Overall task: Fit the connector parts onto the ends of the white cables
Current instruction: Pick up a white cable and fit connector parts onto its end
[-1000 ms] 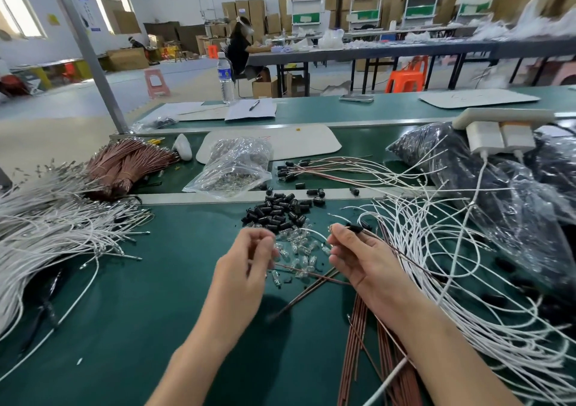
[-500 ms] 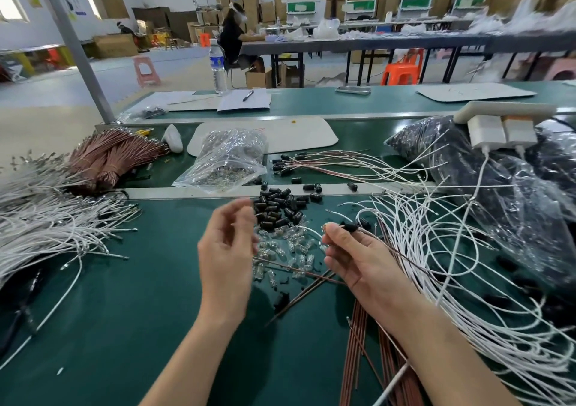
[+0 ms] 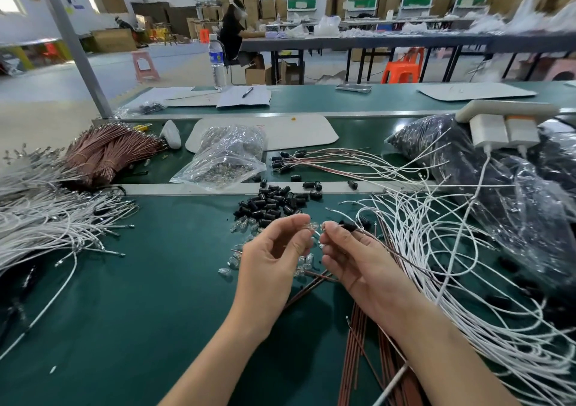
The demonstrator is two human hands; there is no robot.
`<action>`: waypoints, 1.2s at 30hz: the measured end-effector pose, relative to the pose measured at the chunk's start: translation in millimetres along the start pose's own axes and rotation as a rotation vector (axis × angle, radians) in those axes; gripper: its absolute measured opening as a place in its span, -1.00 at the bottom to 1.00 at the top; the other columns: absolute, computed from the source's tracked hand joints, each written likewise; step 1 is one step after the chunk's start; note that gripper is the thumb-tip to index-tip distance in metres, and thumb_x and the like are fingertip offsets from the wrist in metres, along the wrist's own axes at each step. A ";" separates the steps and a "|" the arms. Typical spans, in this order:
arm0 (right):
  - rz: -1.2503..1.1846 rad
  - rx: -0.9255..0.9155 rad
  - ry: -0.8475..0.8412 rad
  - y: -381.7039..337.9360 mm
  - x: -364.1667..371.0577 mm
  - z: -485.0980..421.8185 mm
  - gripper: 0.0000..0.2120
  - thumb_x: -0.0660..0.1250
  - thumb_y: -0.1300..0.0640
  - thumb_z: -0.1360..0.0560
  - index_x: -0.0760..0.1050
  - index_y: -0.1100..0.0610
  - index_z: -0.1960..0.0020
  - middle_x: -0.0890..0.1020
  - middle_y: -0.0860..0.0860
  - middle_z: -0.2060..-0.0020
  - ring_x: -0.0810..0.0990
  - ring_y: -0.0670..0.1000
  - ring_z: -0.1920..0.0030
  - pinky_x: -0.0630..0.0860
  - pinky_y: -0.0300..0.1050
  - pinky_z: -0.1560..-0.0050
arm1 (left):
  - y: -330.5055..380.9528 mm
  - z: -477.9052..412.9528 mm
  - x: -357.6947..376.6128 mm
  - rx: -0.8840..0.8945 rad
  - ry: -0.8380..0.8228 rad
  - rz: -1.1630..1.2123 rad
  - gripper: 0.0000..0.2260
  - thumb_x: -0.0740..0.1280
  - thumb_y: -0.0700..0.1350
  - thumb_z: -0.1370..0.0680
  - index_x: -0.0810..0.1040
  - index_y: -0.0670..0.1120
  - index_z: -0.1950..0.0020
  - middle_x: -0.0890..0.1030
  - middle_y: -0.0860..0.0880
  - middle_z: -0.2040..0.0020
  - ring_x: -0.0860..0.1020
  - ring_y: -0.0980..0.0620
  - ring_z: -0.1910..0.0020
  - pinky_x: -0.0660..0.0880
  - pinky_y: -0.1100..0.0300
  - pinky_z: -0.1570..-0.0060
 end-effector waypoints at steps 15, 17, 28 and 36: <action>0.011 -0.075 -0.003 -1.3 -2.1 -1.4 -0.84 0.54 0.09 -0.30 0.74 0.15 0.16 0.69 0.06 0.24 0.67 -0.09 0.26 0.62 -0.28 0.24 | -0.7 1.6 0.8 0.047 -0.052 -0.118 -0.86 0.42 -0.17 -0.57 0.66 0.02 -0.10 0.72 0.11 0.04 0.68 0.13 0.00 0.58 0.27 -0.04; 0.026 -0.093 0.005 -1.6 -3.1 -1.6 -0.83 0.53 0.10 -0.31 0.74 0.16 0.15 0.69 0.07 0.24 0.67 -0.08 0.26 0.62 -0.27 0.24 | -1.4 1.7 0.0 0.055 -0.057 -0.139 -0.85 0.43 -0.17 -0.57 0.66 0.02 -0.10 0.72 0.12 0.03 0.68 0.14 0.00 0.59 0.26 -0.04; 0.085 -0.069 -0.013 1.4 0.0 0.1 -0.86 0.49 0.12 -0.36 0.73 0.18 0.15 0.68 0.08 0.26 0.65 -0.08 0.29 0.61 -0.27 0.25 | -3.4 2.6 1.1 0.082 -0.067 -0.128 -0.83 0.42 -0.16 -0.56 0.67 0.04 -0.12 0.72 0.14 0.00 0.68 0.15 -0.04 0.58 0.30 -0.03; 0.110 -0.048 -0.027 2.1 0.8 -0.7 -0.84 0.51 0.08 -0.33 0.74 0.17 0.17 0.67 0.08 0.28 0.65 -0.08 0.31 0.60 -0.28 0.26 | 9.2 1.4 3.0 0.327 -0.071 -0.474 -0.80 0.45 -0.18 -0.56 0.60 0.08 -0.12 0.64 0.19 0.03 0.63 0.17 0.02 0.51 0.39 0.01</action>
Point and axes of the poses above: each hand's wrist, its own z-axis away from the middle knuckle, its own x-axis out of the palm, y = z × x, the point moved 8 cm from there along -z, towards the middle knuckle
